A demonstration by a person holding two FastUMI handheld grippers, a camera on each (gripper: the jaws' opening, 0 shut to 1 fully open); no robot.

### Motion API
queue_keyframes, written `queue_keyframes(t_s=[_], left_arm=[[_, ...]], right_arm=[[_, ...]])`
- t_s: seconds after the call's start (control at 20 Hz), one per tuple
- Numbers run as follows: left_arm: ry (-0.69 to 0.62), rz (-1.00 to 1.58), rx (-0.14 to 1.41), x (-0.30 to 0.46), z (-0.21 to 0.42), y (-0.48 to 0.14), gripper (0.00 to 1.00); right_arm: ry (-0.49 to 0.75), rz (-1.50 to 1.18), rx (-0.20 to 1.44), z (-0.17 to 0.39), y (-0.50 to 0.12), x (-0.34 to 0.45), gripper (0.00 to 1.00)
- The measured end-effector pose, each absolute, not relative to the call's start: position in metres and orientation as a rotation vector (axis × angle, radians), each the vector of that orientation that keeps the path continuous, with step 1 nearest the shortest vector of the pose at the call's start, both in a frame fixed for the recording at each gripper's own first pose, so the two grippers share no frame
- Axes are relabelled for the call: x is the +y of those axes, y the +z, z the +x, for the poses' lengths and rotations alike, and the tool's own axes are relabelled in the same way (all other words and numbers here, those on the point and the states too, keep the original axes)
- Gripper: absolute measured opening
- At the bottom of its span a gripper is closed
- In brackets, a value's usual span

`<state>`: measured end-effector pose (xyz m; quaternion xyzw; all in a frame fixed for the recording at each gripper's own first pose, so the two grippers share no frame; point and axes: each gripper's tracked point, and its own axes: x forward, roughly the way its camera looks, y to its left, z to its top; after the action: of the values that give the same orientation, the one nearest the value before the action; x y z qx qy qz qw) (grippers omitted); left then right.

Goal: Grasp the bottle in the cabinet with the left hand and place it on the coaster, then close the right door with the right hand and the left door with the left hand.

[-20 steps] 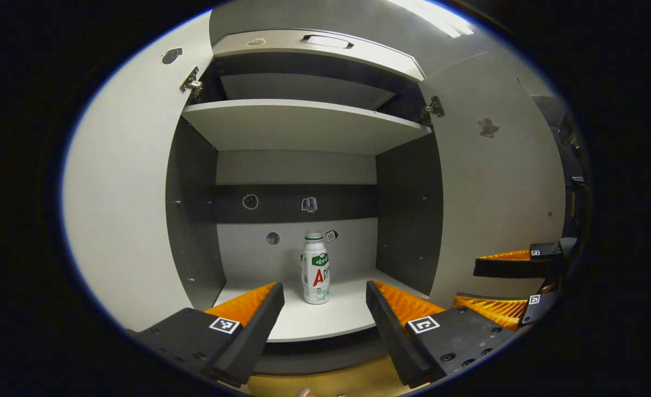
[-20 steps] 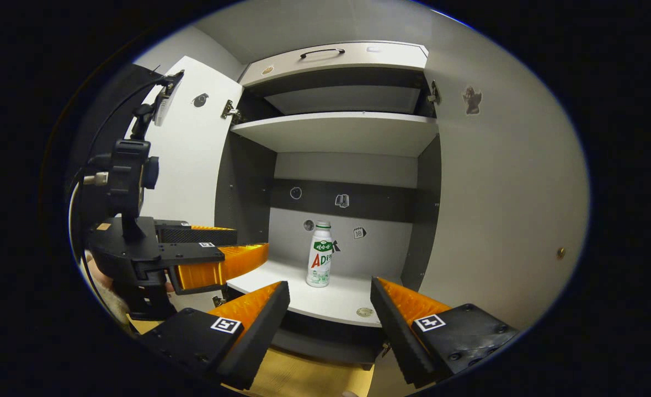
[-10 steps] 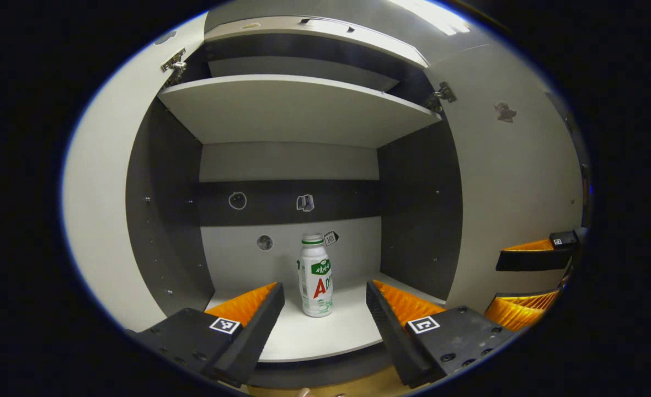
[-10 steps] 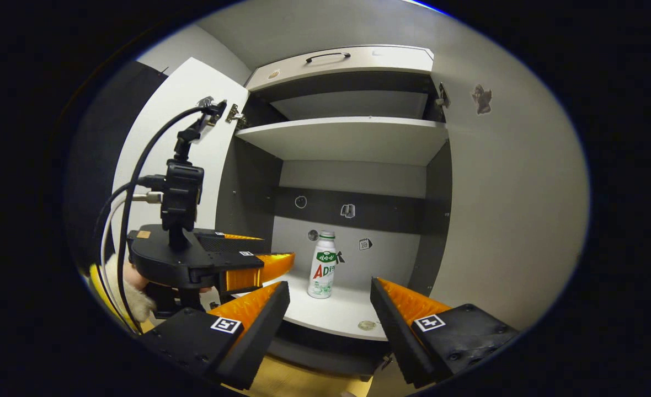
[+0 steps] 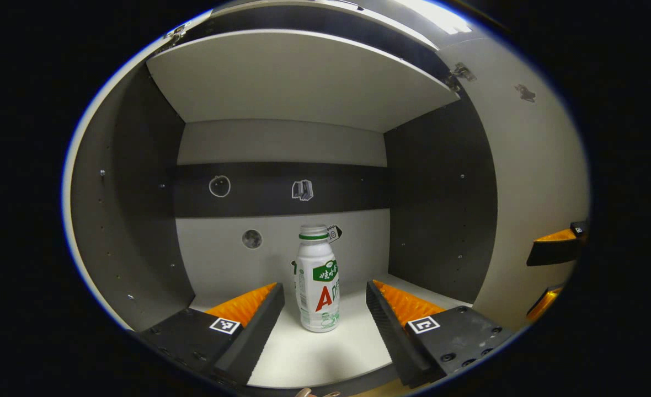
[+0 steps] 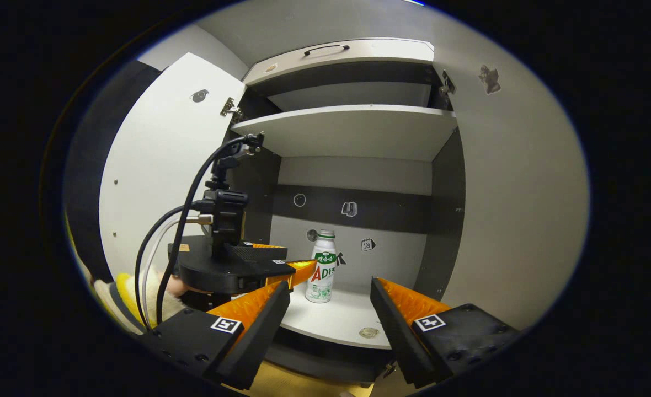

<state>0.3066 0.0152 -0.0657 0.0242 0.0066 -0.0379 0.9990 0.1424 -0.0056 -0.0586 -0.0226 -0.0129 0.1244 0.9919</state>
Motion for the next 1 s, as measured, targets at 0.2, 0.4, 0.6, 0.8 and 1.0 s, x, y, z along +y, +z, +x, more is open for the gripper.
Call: queue_keyframes(t_s=[0.2, 0.4, 0.6, 0.8, 1.0], left_arm=[[-0.079, 0.072, 0.031, 0.017, 0.334, -0.079, 0.94], [-0.076, 0.062, 0.047, 0.021, 0.357, -0.092, 0.94], [-0.060, 0.056, 0.062, 0.030, 0.374, -0.104, 0.94], [-0.074, 0.043, 0.036, 0.031, 0.388, -0.103, 0.95], [-0.081, 0.092, 0.039, 0.030, 0.395, -0.104, 0.94]], right_arm=[[0.266, -0.064, -0.013, 0.155, -0.069, -0.001, 0.98], [0.259, -0.057, 0.005, 0.169, -0.079, -0.006, 0.98], [0.257, -0.049, 0.023, 0.180, -0.088, -0.008, 0.98], [0.251, -0.045, 0.045, 0.193, -0.100, -0.011, 0.98], [0.242, -0.060, 0.081, 0.203, -0.115, -0.014, 0.98]])
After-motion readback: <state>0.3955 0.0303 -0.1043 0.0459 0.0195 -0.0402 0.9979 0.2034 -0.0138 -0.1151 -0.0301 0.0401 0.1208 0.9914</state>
